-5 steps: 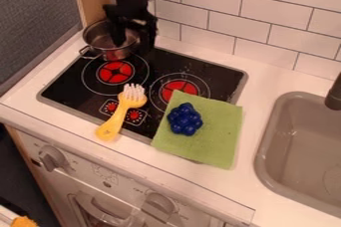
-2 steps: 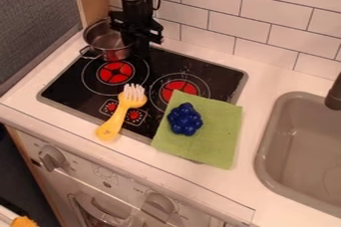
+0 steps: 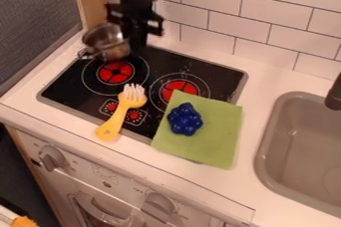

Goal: Move the silver pot to the top right corner of the burner

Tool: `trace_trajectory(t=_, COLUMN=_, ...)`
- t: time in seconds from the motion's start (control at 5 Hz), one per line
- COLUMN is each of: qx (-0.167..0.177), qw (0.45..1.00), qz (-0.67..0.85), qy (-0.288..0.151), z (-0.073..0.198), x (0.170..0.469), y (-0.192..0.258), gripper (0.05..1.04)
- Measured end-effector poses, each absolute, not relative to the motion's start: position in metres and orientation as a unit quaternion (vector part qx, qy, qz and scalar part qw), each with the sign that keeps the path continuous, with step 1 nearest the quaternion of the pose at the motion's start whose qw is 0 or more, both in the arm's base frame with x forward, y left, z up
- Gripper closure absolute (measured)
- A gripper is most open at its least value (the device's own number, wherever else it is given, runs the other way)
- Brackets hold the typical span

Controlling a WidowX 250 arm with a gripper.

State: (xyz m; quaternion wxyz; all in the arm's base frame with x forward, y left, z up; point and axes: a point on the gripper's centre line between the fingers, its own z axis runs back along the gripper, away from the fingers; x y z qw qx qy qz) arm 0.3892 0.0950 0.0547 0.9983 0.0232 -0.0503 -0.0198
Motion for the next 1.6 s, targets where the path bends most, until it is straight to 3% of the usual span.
trace_trajectory(t=0.2, qx=0.019, qw=0.994, qz=-0.065, qy=-0.092, z=0.085, x=0.395, y=0.043, gripper=1.005)
trace_trajectory(t=0.4, qx=0.019, qw=0.989, qz=-0.111, qy=-0.1, z=0.086, x=0.399, y=-0.002, gripper=1.005)
trace_trajectory(t=0.8, qx=0.036, qw=0.984, qz=-0.164, qy=-0.063, z=0.044, x=0.404, y=-0.079, gripper=1.005)
trace_trajectory(t=1.0, qx=0.042, qw=0.983, qz=-0.172, qy=-0.037, z=0.018, x=0.405, y=-0.092, gripper=0.973)
trace_trajectory(t=1.2, qx=0.032, qw=0.984, qz=-0.171, qy=-0.033, z=0.013, x=0.412, y=-0.097, gripper=0.785)
trace_trajectory(t=1.4, qx=0.033, qw=0.983, qz=-0.179, qy=-0.038, z=0.011, x=0.41, y=-0.093, gripper=0.498)
trace_trajectory(t=1.6, qx=0.026, qw=0.986, qz=-0.155, qy=-0.059, z=0.048, x=0.396, y=-0.076, gripper=0.206)
